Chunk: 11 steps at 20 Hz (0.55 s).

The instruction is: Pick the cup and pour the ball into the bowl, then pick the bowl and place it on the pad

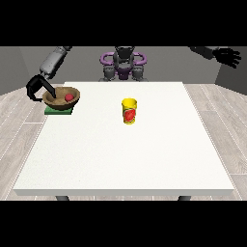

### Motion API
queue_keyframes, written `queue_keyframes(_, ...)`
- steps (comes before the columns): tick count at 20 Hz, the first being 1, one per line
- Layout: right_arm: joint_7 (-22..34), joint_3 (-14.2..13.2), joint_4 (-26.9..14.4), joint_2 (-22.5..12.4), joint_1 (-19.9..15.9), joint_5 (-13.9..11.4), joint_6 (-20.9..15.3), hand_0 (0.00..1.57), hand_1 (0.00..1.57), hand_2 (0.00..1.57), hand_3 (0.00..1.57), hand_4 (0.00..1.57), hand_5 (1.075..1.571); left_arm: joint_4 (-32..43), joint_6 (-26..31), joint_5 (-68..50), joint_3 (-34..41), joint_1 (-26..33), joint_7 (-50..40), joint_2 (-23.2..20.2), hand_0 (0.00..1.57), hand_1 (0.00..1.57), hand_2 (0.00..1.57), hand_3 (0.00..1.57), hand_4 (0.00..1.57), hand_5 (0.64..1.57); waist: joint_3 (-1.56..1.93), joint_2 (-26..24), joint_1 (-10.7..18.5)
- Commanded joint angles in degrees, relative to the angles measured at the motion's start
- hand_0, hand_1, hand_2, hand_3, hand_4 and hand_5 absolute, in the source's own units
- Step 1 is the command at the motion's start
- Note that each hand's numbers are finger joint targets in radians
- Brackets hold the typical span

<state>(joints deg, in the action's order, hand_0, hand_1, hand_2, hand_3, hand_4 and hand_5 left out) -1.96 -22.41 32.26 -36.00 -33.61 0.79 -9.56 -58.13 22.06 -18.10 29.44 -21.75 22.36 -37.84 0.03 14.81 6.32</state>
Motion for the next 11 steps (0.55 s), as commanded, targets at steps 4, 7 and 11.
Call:
queue_keyframes(4,0.8,0.7,-4.2,-1.1,-1.0,-0.5,2.6,0.0,0.0,0.0,0.12,0.0,1.369,-8.1,-2.0,1.4,-5.7,1.8,-5.2,5.4,0.0,0.0,0.0,0.0,1.08,1.567,0.09,-5.0,1.3)
queue_keyframes(7,7.4,2.9,-4.6,-2.7,-2.7,-2.3,3.8,0.0,0.0,0.0,0.0,0.0,1.354,-12.3,-7.0,2.9,-11.4,0.0,-13.1,11.2,0.0,0.0,0.0,0.0,0.9,1.559,0.1,-12.4,0.5)
queue_keyframes(11,9.7,5.7,3.0,3.2,-7.7,-0.9,7.8,0.0,0.0,0.0,0.0,0.48,1.434,-5.2,-7.8,5.5,-11.4,3.4,-11.8,11.8,0.0,0.0,0.0,0.0,0.9,1.559,-0.17,-21.0,-3.7)
